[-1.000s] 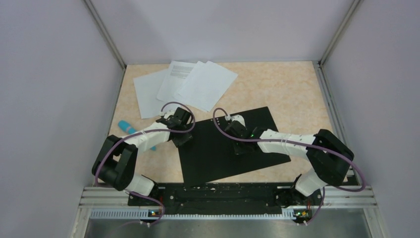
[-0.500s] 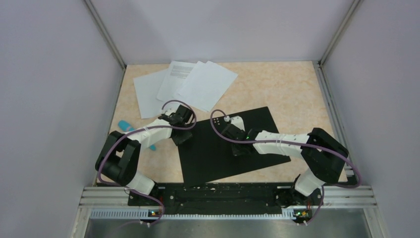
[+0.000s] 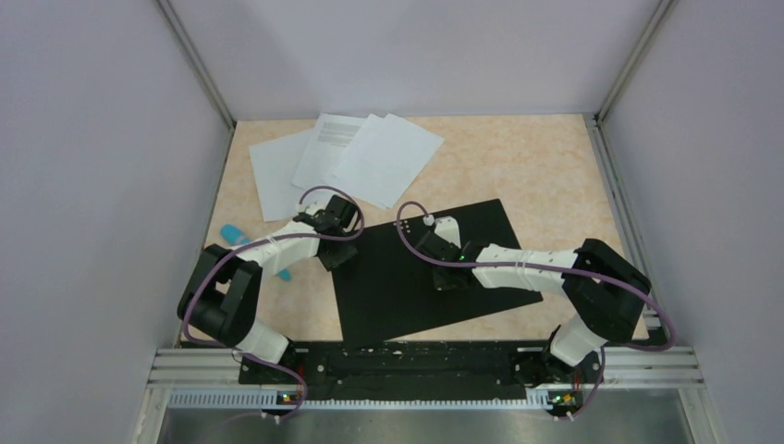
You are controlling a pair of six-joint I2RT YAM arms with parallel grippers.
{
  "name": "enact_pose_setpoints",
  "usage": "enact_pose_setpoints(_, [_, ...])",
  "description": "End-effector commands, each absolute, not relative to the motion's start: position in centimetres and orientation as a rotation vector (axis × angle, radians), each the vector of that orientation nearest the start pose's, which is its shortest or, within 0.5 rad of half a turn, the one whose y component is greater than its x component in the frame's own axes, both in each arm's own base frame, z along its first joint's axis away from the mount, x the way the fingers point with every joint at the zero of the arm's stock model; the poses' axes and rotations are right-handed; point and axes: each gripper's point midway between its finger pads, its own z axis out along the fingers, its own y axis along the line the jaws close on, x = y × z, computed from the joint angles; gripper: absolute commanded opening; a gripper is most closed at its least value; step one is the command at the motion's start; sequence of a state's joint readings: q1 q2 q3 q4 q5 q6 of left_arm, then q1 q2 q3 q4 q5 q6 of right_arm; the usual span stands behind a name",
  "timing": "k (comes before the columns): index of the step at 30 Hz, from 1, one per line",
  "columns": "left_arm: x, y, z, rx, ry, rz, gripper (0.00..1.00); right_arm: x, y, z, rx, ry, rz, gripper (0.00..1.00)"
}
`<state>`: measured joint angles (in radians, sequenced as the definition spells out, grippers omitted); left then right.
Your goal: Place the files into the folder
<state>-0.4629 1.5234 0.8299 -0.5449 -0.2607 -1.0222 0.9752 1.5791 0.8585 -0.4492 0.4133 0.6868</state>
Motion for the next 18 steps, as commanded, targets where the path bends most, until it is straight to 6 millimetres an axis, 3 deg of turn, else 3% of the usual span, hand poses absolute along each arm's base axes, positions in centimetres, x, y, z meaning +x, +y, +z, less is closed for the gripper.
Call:
enact_pose_setpoints(1, [23.7,-8.5,-0.7,-0.813,2.679,0.195,0.46,20.4,17.7,1.0,-0.283,2.581,-0.293,0.04])
enact_pose_setpoints(13, [23.8,-8.2,-0.7,-0.813,2.669,0.205,0.46,21.4,18.4,3.0,-0.270,2.545,-0.261,0.04])
enact_pose_setpoints(18, [24.9,-9.3,-0.1,-0.752,2.681,0.134,0.46,22.1,20.1,4.9,-0.277,2.524,-0.169,0.07])
